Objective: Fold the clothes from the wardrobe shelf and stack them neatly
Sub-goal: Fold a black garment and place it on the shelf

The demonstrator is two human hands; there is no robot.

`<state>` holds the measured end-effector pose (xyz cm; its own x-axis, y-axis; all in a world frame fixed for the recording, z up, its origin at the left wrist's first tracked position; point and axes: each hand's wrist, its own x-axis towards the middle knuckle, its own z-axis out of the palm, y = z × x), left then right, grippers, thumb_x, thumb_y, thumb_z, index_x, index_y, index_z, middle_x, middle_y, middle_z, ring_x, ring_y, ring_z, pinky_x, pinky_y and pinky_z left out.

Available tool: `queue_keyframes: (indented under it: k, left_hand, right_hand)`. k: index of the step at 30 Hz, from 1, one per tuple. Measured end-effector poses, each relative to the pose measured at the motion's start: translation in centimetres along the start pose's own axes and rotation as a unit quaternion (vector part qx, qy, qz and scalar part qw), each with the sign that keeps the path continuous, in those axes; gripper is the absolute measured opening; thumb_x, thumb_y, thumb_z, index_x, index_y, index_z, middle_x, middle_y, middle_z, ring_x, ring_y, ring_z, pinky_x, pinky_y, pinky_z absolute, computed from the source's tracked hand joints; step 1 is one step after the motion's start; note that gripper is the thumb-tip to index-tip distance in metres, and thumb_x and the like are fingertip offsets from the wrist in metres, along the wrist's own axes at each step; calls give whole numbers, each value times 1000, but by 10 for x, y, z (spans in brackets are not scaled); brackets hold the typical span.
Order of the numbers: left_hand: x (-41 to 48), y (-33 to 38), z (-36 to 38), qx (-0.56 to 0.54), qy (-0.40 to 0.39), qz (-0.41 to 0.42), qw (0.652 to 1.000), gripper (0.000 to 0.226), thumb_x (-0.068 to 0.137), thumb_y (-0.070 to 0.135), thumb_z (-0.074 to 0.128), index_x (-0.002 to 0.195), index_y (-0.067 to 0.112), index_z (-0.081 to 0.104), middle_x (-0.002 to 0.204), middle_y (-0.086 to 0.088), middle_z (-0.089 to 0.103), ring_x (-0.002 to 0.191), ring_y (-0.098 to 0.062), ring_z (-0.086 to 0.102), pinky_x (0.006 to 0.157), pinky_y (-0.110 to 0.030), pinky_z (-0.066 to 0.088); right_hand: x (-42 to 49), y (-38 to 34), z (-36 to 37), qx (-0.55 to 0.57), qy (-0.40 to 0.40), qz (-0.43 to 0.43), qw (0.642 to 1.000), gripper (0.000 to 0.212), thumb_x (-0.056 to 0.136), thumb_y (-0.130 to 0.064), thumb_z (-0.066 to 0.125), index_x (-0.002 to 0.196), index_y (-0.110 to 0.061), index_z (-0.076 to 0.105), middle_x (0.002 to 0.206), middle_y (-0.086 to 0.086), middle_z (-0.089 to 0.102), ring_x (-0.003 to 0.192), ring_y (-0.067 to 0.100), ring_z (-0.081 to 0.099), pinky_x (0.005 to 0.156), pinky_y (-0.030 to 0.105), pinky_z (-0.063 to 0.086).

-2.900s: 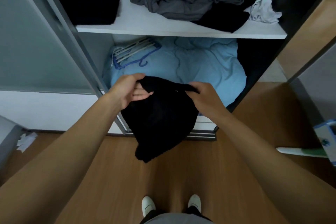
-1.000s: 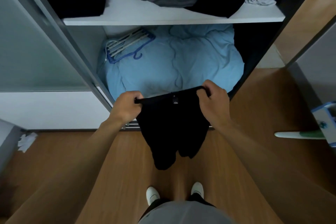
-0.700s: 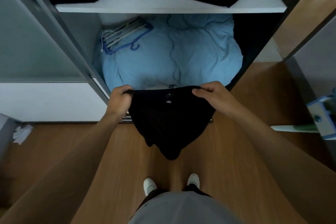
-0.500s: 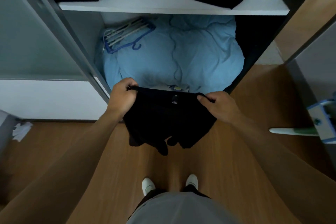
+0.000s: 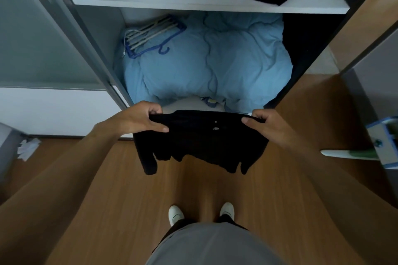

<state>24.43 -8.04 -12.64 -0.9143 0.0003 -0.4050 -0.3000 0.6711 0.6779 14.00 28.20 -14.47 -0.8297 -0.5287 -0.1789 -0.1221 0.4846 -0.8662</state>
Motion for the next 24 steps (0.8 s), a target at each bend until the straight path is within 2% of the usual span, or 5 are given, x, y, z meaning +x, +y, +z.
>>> queue_keyframes:
  k: [5, 10, 15, 18, 24]
  left_hand:
    - [1, -12, 12, -26, 81, 4, 996, 31, 86, 17, 75, 66, 16, 51, 52, 13, 46, 49, -1, 42, 50, -15, 32]
    - [0, -8, 32, -99, 113, -27, 988, 35, 89, 13, 67, 59, 10, 50, 51, 9, 45, 50, -4, 45, 51, -18, 35]
    - [6, 31, 71, -301, 150, -94, 937, 35, 95, 31, 62, 87, -1, 72, 79, -13, 71, 73, -24, 68, 70, -28, 45]
    - [10, 53, 89, -368, 136, -111, 913, 32, 98, 36, 57, 87, 10, 72, 76, -2, 74, 70, -13, 71, 60, -15, 49]
    - [8, 81, 112, -331, 88, -31, 939, 28, 102, 28, 51, 108, 8, 70, 98, -11, 75, 92, -23, 72, 78, -29, 56]
  right_hand:
    - [-6, 4, -8, -72, -118, 36, 990, 25, 89, -22, 73, 79, -13, 51, 72, -5, 52, 61, -1, 51, 56, 14, 37]
    - [-3, 7, 8, -117, 37, 28, 992, 33, 94, -13, 64, 70, -18, 43, 67, -4, 48, 59, 5, 43, 55, 20, 32]
    - [0, -14, 41, 76, 176, 125, 974, 25, 94, -16, 63, 73, -9, 51, 70, 6, 56, 65, 16, 53, 62, 32, 42]
    - [-1, -30, 66, 138, 153, 156, 966, 21, 96, -28, 63, 96, -8, 67, 91, 10, 72, 84, 23, 70, 77, 39, 55]
    - [-5, -58, 97, 211, 53, 118, 969, 8, 96, -36, 60, 94, -31, 66, 90, -5, 75, 81, 8, 73, 73, 35, 63]
